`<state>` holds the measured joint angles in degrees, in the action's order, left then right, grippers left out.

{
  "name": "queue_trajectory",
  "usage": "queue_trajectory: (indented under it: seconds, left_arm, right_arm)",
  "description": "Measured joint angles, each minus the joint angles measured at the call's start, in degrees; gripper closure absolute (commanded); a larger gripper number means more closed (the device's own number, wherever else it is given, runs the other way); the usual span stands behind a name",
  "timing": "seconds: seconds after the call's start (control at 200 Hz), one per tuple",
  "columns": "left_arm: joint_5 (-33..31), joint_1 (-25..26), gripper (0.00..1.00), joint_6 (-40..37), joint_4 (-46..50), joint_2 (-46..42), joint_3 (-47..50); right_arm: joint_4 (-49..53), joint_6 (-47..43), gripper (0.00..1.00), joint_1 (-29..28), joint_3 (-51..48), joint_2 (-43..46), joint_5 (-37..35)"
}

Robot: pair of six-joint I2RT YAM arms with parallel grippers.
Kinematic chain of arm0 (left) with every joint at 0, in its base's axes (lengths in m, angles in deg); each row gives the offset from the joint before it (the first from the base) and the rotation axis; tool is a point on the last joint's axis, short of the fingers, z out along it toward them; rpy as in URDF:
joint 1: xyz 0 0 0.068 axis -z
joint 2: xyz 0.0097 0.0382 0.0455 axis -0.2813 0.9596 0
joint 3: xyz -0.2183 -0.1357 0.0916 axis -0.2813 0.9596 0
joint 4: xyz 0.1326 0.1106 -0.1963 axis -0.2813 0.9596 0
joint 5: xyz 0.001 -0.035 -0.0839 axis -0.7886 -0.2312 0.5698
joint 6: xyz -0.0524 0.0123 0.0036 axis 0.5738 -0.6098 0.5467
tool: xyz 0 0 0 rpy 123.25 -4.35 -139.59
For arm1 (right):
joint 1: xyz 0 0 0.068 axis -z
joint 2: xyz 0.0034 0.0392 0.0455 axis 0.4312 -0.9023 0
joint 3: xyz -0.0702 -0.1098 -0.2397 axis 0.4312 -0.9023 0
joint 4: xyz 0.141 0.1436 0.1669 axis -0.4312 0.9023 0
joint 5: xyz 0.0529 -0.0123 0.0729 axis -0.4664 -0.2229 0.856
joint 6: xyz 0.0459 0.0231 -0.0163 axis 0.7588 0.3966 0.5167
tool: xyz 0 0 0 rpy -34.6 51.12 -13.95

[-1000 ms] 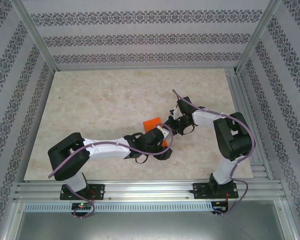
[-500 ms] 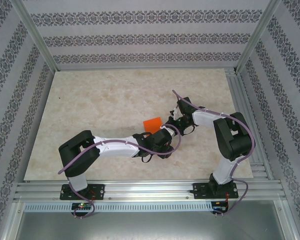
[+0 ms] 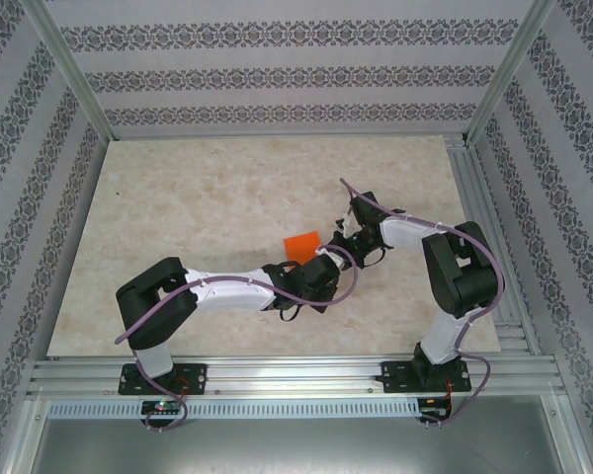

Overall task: Fold a paper plane with a square sheet of paper (fold left side to right side)
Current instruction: Fold the triangle a second time at the center of the table.

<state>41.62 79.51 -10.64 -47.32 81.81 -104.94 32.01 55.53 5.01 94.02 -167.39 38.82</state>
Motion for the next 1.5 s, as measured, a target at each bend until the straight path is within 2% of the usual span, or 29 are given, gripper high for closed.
queue_trajectory:
  seconds: [0.07,0.36,0.495,0.61,0.709,0.829,0.969,1.139,1.499]
  left_arm:
    - [-0.1,0.0,1.0,0.0,0.0,-0.1,0.0]
    - [0.5,-0.5,1.0,1.0,-1.0,-2.6,3.0]
    - [1.9,-1.5,1.0,1.9,-2.7,-4.0,5.4]
    - [3.4,-2.9,1.0,2.9,-4.4,-5.5,7.5]
    - [5.1,-4.0,1.0,3.7,-6.2,-6.7,9.2]
    - [7.2,-5.5,1.0,4.9,-9.1,-8.0,11.0]
    - [9.1,-7.3,1.0,6.3,-11.7,-9.3,13.5]
    - [10.2,-9.1,1.0,6.7,-12.3,-10.6,14.6]
    - [10.9,-10.4,1.0,6.7,-12.5,-11.0,14.6]
  right_arm:
    - [0.2,-0.4,0.82,0.0,0.2,0.0,0.0]
    - [1.8,-1.4,0.59,0.8,0.7,3.0,-1.5]
    - [1.6,-1.7,0.57,4.2,-1.1,9.7,-1.8]
    - [1.7,-2.1,0.61,7.2,-4.7,14.9,-1.9]
    - [1.0,-2.3,0.77,7.9,-8.7,17.1,-1.9]
    - [-1.9,-1.1,0.86,6.5,-14.6,18.0,-1.7]
    - [-5.9,1.6,0.89,0.9,-19.4,18.0,-2.3]
    - [-9.0,4.5,0.89,-5.3,-20.8,18.0,-4.6]
    - [-11.3,6.8,0.89,-8.6,-20.8,15.6,-9.7]
